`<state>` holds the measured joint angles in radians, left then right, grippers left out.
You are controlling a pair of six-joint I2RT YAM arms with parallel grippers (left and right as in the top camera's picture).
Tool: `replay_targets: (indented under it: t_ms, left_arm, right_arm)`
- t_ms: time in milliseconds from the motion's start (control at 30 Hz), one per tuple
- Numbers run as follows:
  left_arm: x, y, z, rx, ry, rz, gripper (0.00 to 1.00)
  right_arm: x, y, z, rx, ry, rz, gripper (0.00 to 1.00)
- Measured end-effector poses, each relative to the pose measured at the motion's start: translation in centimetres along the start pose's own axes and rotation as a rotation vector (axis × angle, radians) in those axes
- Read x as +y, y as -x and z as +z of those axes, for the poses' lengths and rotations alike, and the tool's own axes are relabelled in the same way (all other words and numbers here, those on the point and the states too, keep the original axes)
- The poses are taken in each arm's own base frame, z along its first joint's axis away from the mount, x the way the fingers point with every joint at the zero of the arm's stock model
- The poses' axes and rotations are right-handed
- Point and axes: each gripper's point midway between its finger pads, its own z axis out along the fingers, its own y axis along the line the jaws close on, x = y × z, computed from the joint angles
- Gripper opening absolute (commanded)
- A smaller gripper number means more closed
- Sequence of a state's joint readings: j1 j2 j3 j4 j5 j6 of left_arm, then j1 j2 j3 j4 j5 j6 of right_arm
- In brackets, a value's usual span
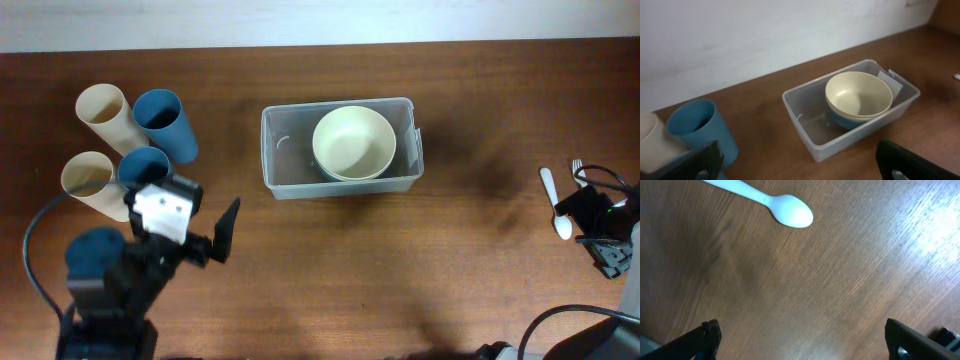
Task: Pack container
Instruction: 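Move the left gripper forward over the blue cups and lower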
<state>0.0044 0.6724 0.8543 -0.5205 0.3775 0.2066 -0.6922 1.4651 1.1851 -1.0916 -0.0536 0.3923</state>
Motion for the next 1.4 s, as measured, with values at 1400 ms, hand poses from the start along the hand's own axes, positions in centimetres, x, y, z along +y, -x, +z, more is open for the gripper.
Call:
replay_targets:
  t_ms: [1400]
  left_arm:
    - [13.3, -12.5, 8.4, 0.803, 0.451, -0.363, 0.99]
  right_arm:
    - [0.0, 0.0, 0.0, 0.000, 0.000, 0.000, 0.99]
